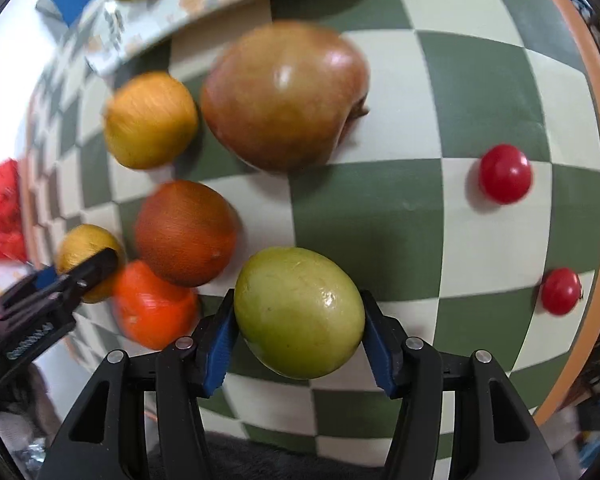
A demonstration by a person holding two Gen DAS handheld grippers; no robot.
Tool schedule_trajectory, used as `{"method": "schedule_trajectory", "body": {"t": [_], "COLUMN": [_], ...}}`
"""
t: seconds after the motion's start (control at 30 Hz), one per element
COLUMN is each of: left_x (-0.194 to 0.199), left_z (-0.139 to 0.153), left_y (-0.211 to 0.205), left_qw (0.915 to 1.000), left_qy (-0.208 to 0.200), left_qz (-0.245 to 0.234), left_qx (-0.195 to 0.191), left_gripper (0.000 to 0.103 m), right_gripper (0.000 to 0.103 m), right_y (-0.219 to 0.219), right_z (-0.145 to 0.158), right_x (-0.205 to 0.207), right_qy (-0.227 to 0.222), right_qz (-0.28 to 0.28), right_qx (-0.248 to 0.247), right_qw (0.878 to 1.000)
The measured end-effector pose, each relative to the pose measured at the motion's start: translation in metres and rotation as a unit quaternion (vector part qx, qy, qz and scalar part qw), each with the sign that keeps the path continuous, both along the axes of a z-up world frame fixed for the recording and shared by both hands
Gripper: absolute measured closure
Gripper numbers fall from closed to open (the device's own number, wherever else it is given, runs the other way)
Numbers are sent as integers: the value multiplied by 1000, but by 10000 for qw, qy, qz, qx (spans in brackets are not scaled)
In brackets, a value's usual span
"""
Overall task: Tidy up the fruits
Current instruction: 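Carry both fruits onto the plate beside the first fruits and open both tools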
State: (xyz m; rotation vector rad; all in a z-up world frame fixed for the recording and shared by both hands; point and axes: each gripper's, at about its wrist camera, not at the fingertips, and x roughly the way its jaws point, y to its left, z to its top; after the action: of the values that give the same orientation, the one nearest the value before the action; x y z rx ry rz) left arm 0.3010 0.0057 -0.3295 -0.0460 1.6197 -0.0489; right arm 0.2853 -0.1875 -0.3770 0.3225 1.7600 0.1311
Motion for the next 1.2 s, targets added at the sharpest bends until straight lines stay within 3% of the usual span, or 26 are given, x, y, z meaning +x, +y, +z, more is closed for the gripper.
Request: {"method": "schedule_trajectory", "body": {"t": [0.17, 0.3, 0.47, 0.57, 0.73, 0.93, 1.0, 1.03, 1.13, 1.2], "left_x": [39, 121, 180, 197, 204, 206, 207, 208, 208, 206], "left_z": [55, 66, 27, 10, 0, -9, -9, -9, -6, -2], "left_y": [-3, -4, 9, 13, 10, 5, 3, 3, 3, 2], "left_qw": [9980, 9962, 9923, 9915, 9921, 9927, 9925, 9928, 9935, 9944], "left_qy": [-528, -549, 79, 264, 381, 475, 424, 401, 323, 245], "left_qz": [42, 215, 756, 879, 858, 769, 775, 778, 771, 739], "left_qx": [-336, -644, -980, -921, -830, -796, -846, -819, -767, -709], "left_gripper": [44, 44, 44, 44, 43, 43, 39, 37, 17, 14], "right_gripper": [43, 43, 43, 43, 43, 40, 24, 22, 21, 12], "right_y": [-9, -7, 12, 22, 32, 38, 38, 36, 28, 19], "right_z": [63, 89, 65, 47, 17, 3, 4, 5, 10, 17], "right_x": [33, 97, 163, 185, 205, 212, 211, 210, 204, 199], "right_qy": [-697, -1143, -1217, -1197, -1056, -971, -977, -964, -956, -971], "right_qz": [-265, -335, -153, 15, 159, 361, 349, 332, 270, 249], "right_qx": [334, 417, 357, 233, 221, 180, 220, 224, 184, 110], "right_qw": [9967, 9920, 9918, 9925, 9940, 9945, 9944, 9945, 9949, 9949]}}
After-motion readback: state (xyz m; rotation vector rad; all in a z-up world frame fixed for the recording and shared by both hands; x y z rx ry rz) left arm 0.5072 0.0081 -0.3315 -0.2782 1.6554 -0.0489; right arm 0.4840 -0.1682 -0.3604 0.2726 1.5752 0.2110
